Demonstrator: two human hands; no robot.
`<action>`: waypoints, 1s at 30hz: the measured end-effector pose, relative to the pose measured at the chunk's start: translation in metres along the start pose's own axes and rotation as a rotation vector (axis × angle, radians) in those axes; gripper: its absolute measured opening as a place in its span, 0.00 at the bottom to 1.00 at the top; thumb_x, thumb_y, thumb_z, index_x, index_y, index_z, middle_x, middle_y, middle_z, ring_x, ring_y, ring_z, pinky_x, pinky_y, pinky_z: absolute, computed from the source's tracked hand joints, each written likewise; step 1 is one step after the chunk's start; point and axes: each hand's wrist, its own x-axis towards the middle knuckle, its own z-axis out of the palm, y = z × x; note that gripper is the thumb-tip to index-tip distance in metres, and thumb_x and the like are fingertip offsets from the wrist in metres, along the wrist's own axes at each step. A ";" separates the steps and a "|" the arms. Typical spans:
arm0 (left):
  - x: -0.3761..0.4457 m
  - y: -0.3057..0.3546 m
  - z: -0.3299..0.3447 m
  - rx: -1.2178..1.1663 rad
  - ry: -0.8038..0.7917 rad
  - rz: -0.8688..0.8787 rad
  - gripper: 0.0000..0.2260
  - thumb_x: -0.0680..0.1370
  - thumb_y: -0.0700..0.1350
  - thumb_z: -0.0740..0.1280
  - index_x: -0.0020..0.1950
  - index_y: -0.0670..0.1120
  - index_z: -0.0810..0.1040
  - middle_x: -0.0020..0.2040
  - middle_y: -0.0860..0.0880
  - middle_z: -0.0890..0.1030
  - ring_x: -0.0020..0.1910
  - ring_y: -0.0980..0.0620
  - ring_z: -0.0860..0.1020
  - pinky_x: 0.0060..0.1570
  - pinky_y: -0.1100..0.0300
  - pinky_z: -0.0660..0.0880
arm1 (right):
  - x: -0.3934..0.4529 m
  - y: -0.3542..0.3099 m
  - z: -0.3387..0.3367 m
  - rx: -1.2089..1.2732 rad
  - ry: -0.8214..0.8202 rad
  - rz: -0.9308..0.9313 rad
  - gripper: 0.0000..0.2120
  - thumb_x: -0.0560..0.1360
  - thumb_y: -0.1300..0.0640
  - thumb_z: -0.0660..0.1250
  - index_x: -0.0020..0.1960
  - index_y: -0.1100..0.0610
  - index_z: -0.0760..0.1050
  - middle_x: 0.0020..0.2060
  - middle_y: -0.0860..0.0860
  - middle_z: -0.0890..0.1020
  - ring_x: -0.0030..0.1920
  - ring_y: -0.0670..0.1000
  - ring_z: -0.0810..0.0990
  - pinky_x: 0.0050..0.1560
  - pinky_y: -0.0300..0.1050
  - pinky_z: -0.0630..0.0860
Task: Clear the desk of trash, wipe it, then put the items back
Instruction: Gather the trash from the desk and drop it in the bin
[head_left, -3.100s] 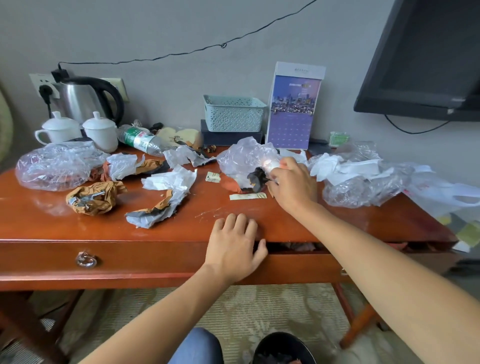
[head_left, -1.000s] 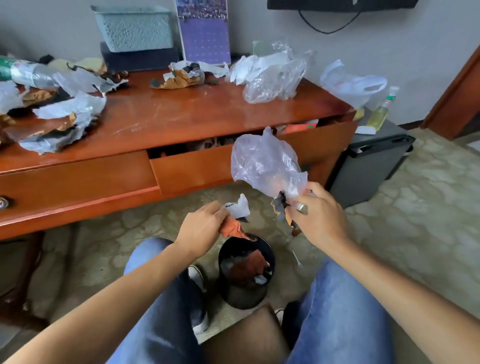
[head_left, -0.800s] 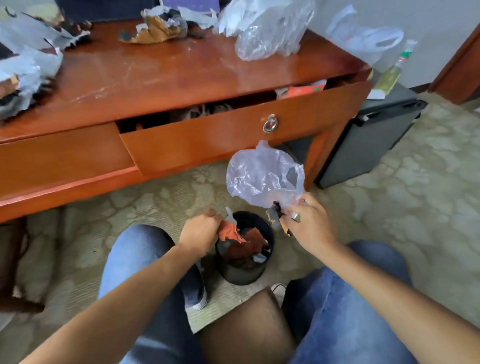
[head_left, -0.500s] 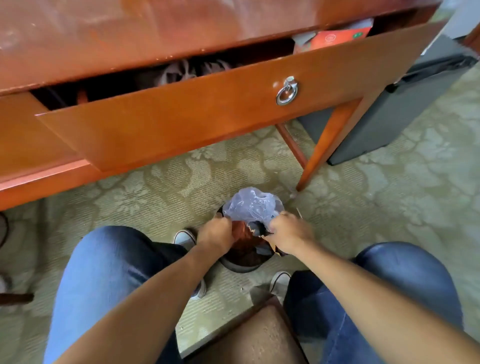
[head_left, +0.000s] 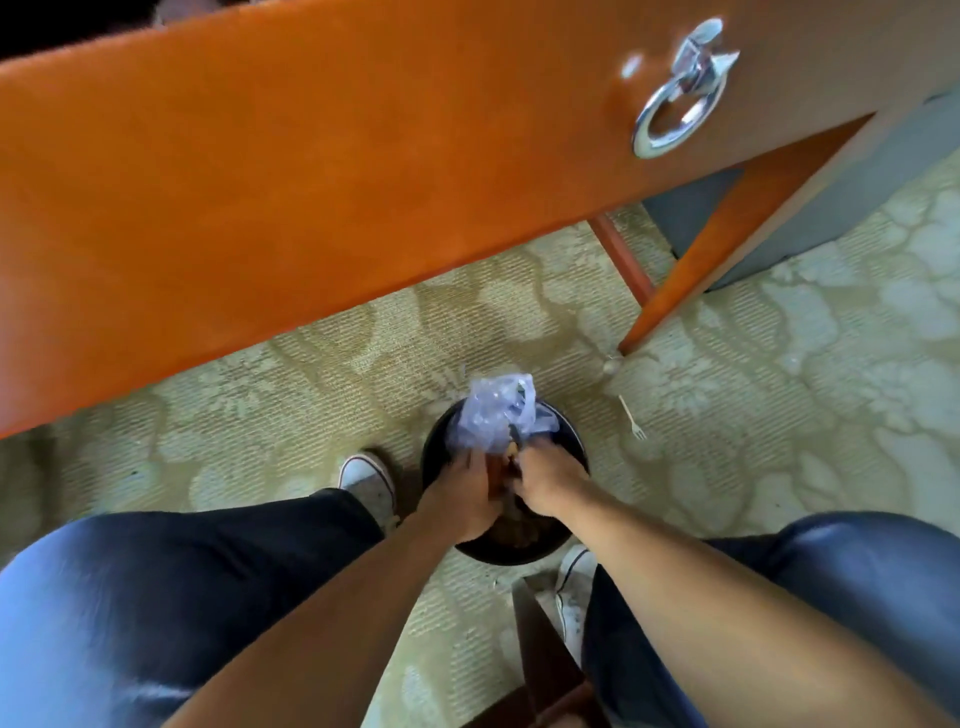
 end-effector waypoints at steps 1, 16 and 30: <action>0.000 0.001 0.001 0.095 -0.032 -0.014 0.34 0.78 0.58 0.69 0.78 0.47 0.60 0.76 0.41 0.66 0.72 0.39 0.69 0.68 0.45 0.71 | 0.001 0.001 0.005 -0.028 -0.074 -0.024 0.25 0.81 0.48 0.66 0.74 0.58 0.70 0.67 0.59 0.74 0.65 0.63 0.76 0.62 0.52 0.76; -0.154 0.100 -0.148 0.395 0.645 0.241 0.12 0.79 0.49 0.58 0.50 0.47 0.80 0.49 0.49 0.80 0.50 0.45 0.81 0.39 0.54 0.75 | -0.161 -0.065 -0.131 -0.076 0.442 -0.002 0.11 0.80 0.55 0.60 0.57 0.50 0.79 0.56 0.52 0.84 0.58 0.57 0.83 0.53 0.48 0.76; -0.257 0.148 -0.326 0.644 0.911 0.190 0.56 0.71 0.82 0.47 0.80 0.36 0.60 0.78 0.33 0.63 0.76 0.31 0.62 0.74 0.36 0.61 | -0.309 -0.102 -0.343 -0.013 1.404 -0.324 0.22 0.72 0.56 0.65 0.67 0.50 0.74 0.62 0.49 0.76 0.62 0.54 0.74 0.54 0.53 0.78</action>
